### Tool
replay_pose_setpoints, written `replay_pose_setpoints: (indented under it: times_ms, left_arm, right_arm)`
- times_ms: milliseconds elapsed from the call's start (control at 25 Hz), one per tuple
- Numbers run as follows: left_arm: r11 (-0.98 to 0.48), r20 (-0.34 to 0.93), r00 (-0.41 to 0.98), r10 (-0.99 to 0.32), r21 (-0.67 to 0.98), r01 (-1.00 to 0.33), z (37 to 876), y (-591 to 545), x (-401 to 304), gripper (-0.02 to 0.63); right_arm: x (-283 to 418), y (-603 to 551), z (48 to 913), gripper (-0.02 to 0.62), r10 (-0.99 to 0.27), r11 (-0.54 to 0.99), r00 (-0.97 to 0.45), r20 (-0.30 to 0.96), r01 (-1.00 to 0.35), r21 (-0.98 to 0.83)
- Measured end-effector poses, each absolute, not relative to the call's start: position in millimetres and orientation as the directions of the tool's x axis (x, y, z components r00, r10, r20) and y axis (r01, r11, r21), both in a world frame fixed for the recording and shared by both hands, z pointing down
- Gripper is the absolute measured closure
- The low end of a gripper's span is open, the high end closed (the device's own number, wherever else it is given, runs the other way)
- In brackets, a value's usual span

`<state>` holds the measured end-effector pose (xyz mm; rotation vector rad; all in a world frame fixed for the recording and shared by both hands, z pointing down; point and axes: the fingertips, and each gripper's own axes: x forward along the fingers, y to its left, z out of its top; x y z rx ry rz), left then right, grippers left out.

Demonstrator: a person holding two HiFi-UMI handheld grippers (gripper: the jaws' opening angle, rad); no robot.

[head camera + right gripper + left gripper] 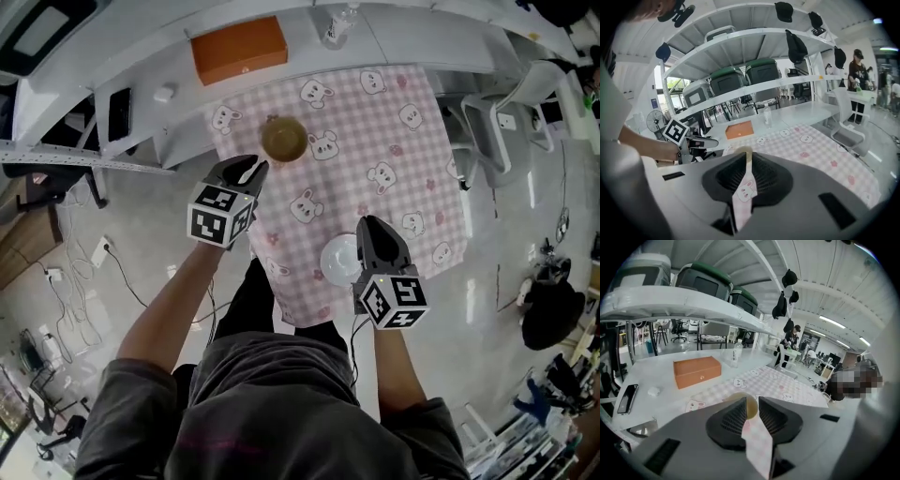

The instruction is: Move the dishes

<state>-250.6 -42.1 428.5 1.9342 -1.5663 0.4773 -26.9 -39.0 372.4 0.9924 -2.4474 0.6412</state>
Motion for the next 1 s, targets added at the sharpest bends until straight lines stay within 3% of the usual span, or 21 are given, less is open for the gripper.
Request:
replay_pose_setpoints:
  times_ms: [440,1000]
  left_arm:
    - [-0.228,0.641,0.349,-0.683,0.267,-0.936,492,-95,-284,0.522]
    - [-0.251,0.671,0.380,-0.636,0.286,-0.925,538,-135,-295,0.522]
  right_arm:
    - [-67,-56,409,0.555,-0.571,0.531,-0.554,0.606,-0.812,-0.243]
    - [-76,-72,447,0.555,-0.530,0.503,-0.513,0.675,-0.831,-0.237]
